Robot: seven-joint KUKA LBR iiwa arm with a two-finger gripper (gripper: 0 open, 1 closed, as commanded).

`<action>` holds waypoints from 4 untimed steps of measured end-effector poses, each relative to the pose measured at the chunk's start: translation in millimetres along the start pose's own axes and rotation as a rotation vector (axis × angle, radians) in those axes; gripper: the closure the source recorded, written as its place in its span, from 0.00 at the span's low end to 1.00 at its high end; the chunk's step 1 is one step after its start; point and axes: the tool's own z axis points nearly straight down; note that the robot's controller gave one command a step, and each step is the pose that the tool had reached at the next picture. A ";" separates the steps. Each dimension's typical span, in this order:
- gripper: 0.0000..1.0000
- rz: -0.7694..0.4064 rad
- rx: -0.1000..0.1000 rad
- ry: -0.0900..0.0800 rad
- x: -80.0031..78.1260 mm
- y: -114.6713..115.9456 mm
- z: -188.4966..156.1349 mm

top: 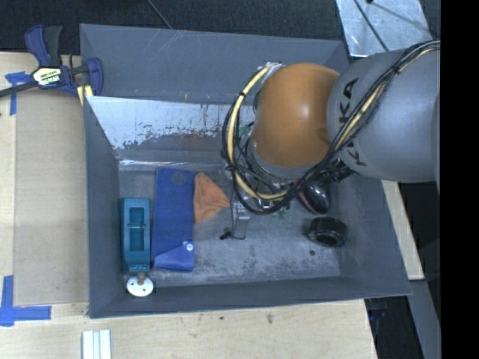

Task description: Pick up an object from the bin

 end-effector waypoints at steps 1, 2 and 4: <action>0.00 -0.096 0.002 0.003 -16.8 -12.1 32.5; 0.00 -0.049 0.001 0.000 -39.1 -14.2 58.9; 1.00 0.063 0.002 0.006 -41.4 -6.0 105.9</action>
Offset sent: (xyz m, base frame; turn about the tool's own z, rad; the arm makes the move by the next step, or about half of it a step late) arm 0.0481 -0.0153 -0.0723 -0.0065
